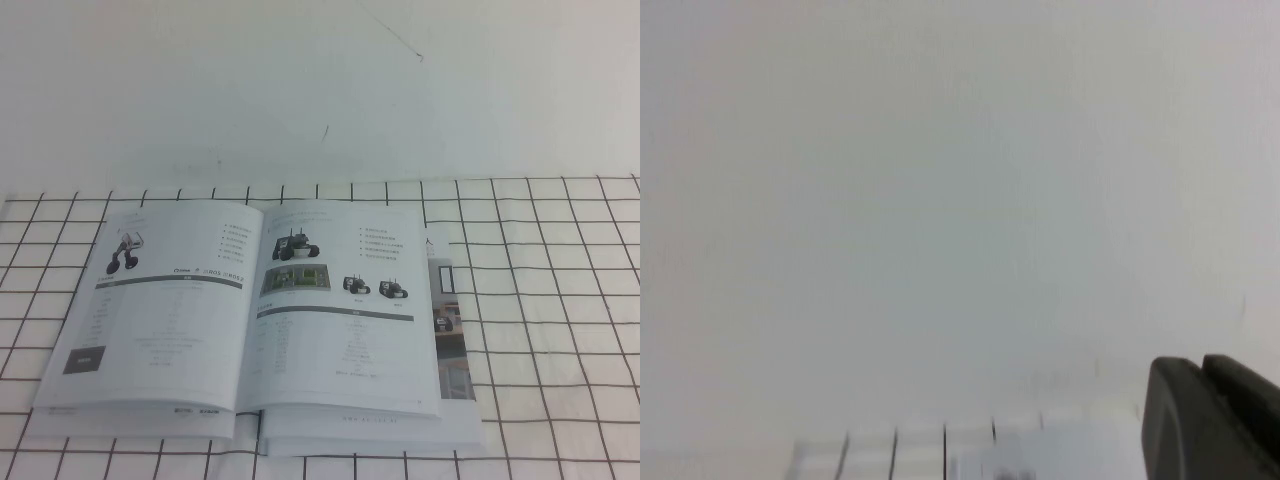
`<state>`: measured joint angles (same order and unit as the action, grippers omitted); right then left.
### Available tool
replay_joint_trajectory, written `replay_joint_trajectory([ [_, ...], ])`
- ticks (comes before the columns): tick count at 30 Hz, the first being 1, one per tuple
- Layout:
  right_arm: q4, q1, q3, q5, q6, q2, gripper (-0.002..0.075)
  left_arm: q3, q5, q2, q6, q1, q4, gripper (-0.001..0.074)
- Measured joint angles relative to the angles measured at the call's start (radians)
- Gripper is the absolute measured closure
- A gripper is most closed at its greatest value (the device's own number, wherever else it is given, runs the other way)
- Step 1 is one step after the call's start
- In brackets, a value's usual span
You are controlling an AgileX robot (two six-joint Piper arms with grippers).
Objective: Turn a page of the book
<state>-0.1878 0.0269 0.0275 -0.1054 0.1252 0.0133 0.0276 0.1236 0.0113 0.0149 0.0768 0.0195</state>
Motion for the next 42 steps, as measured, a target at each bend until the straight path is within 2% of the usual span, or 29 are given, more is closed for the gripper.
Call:
replay_joint_trajectory([
  [1,0.000,0.000,0.000,0.000,0.000,0.000,0.0730,0.000,0.000,0.000,0.000,0.000,0.000,0.0738],
  [6,-0.014,0.000,0.000,0.298,0.039,0.000,0.0730,0.000,0.278,0.000,-0.002,0.000,0.000,0.0738],
  [9,-0.019,0.000,0.000,0.406,0.031,0.000,0.0730,0.000,0.397,0.000,-0.003,0.000,0.000,0.0738],
  [13,0.038,0.000,0.000,0.431,-0.152,0.000,0.0730,0.000,0.495,0.000,-0.067,0.000,0.033,0.0738],
  [16,0.087,0.000,0.000,0.435,-0.325,0.000,0.0730,0.000,0.508,0.000,-0.188,0.000,0.174,0.0738],
  [20,0.106,0.000,0.000,0.450,-0.393,0.000,0.0730,0.000,0.524,0.002,-0.252,0.000,0.382,0.0738],
  [22,0.116,0.000,0.000,0.482,-0.395,0.000,0.0730,-0.021,0.459,0.002,-0.274,0.000,0.460,0.0738],
  [27,0.121,0.000,-0.009,0.505,-0.320,0.000,0.0730,-0.215,0.092,-0.009,-0.367,0.000,0.580,0.0738],
  [29,0.121,0.000,-0.061,0.411,-0.307,0.000,0.0730,-0.297,-0.018,-0.049,-0.379,0.000,0.596,0.0738],
  [33,0.083,0.000,-0.231,0.105,-0.270,-0.019,0.0730,-0.465,-0.240,-0.207,-0.391,0.000,0.583,0.0738],
  [38,0.054,0.000,-0.414,-0.213,-0.194,-0.170,0.0730,-0.639,-0.558,-0.515,-0.393,0.000,0.537,0.0737],
  [42,0.091,0.000,-0.504,-0.414,-0.125,-0.337,0.0730,-0.746,-0.698,-0.783,-0.394,0.000,0.536,0.0737],
])
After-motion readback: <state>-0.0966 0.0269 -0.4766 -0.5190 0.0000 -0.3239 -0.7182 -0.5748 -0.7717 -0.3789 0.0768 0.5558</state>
